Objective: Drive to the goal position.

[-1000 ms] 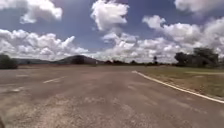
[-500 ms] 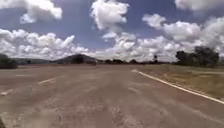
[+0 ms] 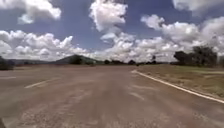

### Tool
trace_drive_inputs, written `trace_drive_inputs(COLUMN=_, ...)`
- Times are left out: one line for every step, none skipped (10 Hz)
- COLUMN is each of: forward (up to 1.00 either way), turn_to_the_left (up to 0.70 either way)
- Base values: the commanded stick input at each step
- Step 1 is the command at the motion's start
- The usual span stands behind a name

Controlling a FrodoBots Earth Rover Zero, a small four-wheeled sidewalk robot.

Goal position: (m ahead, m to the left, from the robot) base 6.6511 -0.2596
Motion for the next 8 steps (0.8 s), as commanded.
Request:
trace_drive_inputs(forward=1.0, turn_to_the_left=0.0)
trace_drive_inputs(forward=1.0, turn_to_the_left=0.0)
trace_drive_inputs(forward=1.0, turn_to_the_left=-0.01)
trace_drive_inputs(forward=1.0, turn_to_the_left=-0.04)
trace_drive_inputs(forward=1.0, turn_to_the_left=-0.24)
trace_drive_inputs(forward=1.0, turn_to_the_left=-0.39)
trace_drive_inputs(forward=1.0, turn_to_the_left=-0.38)
trace_drive_inputs(forward=1.0, turn_to_the_left=-0.05)
